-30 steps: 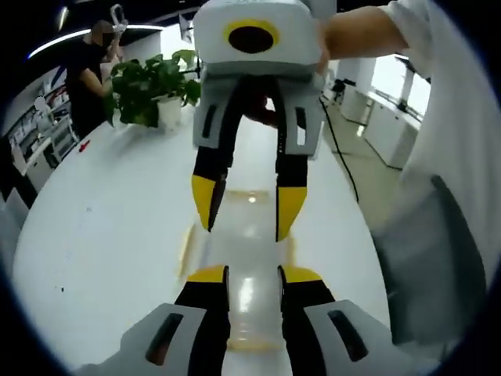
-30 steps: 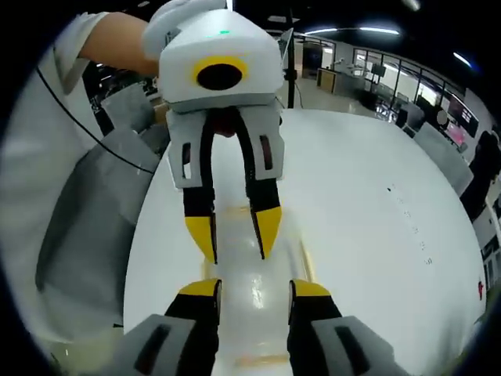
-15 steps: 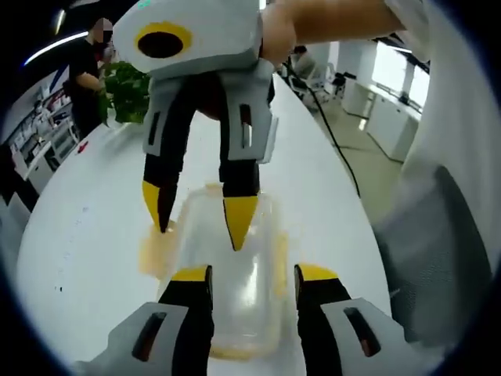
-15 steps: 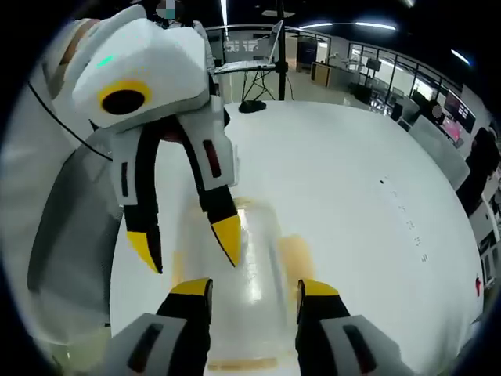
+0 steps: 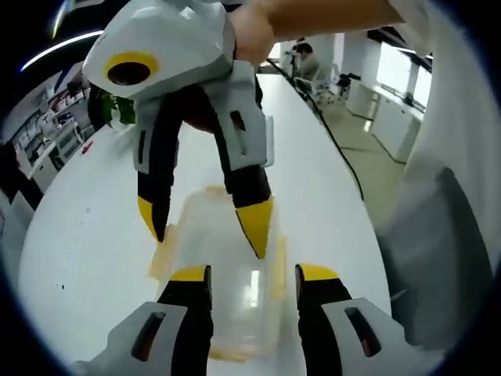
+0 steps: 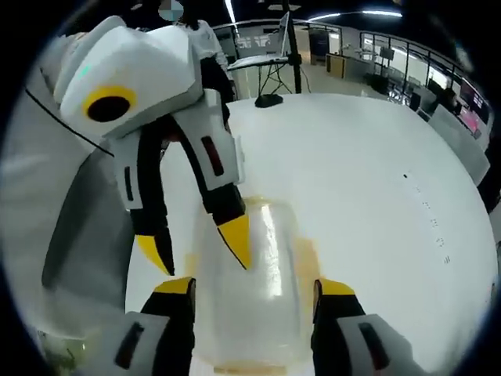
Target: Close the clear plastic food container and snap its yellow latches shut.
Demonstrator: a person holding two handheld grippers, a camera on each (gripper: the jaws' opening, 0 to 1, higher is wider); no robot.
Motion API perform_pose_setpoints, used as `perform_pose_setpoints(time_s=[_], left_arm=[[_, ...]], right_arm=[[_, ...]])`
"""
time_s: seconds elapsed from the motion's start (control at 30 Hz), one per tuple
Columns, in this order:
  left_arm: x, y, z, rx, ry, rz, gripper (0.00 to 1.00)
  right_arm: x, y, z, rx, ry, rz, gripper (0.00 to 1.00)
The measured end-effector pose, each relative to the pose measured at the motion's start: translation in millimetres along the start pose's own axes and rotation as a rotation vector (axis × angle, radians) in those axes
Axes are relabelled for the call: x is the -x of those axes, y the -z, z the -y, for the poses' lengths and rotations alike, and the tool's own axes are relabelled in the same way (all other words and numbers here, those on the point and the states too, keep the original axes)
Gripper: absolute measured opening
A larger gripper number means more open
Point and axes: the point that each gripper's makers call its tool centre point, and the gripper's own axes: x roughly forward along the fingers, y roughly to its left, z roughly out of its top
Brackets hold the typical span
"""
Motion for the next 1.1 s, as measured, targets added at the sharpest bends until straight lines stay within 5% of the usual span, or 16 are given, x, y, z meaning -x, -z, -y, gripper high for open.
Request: perform_pose_setpoints(time_s=[0.33,0.73,0.83,0.93,1.1], left_arm=[[-3.9,2.1,3.3,-0.017,0.012,-0.022,0.41],[-6.2,1.2,1.9,-0.021,-0.002,-0.031,0.37],[-6.1,8.4,-1.6,-0.106,-0.046,-0.096,0.45],[-5.6,4.5,3.6,-0.052,-0.026,-0.065,0.44],[-7.4,5.3,3.4,-0.085,-0.040,-0.068,0.44]], right_arm=[[-4.7,15.7,7.1,0.048,-0.009,-0.101,0.62],[-9.0,13.3,4.2,0.053,-0.074,-0.148,0.60],[-9.3,16.2,0.9,0.038,-0.112,-0.184,0.55],[-10.8,16.1,-2.4,0.054,-0.126,-0.211,0.54],[-10.8,16.9,-1.7,0.052,-0.129,-0.227,0.54]])
